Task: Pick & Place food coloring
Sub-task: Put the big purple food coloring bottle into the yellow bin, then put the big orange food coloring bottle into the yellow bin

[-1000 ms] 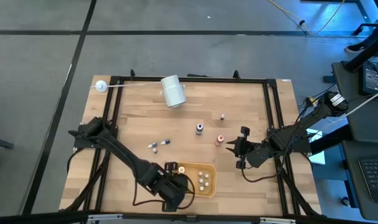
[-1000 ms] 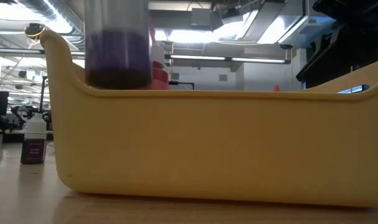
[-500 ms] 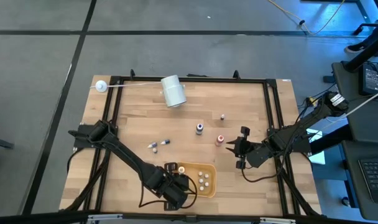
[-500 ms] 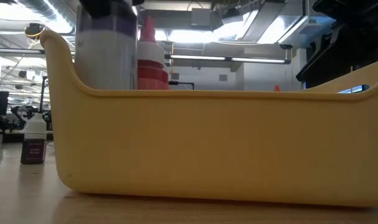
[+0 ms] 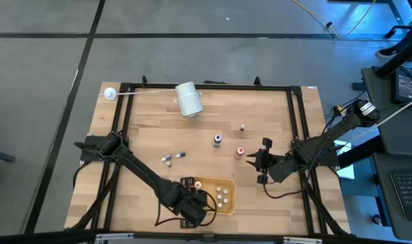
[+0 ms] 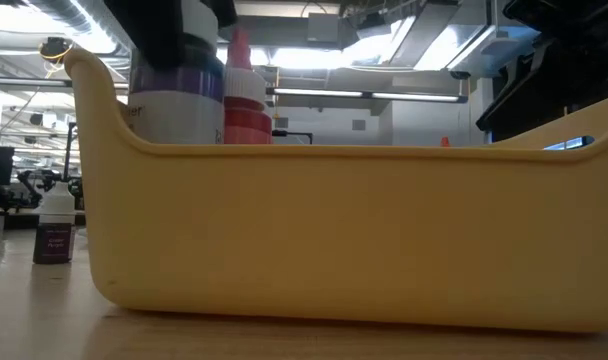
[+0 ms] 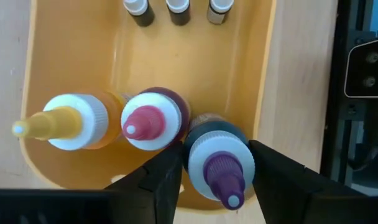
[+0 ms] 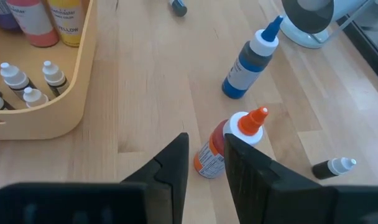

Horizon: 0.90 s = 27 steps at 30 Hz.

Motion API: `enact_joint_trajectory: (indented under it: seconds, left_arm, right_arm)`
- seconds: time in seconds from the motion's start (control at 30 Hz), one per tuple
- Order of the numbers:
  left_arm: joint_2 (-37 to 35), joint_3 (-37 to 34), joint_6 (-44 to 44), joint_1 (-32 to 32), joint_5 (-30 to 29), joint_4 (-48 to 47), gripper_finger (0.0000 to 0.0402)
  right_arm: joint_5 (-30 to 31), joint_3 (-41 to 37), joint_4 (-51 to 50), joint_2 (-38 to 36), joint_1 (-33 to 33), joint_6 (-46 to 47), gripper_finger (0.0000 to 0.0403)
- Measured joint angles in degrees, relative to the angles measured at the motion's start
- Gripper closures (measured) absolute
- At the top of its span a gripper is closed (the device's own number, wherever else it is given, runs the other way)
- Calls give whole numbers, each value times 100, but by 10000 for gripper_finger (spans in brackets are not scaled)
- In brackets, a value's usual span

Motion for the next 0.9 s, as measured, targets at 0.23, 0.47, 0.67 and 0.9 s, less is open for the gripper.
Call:
enact_joint_trajectory:
  seconds: [0.23,0.47,0.67,0.9]
  left_arm:
    - [-2,0,-2,0,5,59,220]
    - [-70,0,48,50,572,48,220]
    - [-383,0,39,68,610,30,218]
    - [-1017,-2,239,69,-255,-259,221]
  right_arm:
    - [-2,0,-1,0,-1,0,299]
    - [-3,0,-2,0,-1,0,299]
    - [-4,0,10,0,-1,0,299]
    - [-7,0,20,0,0,-7,299]
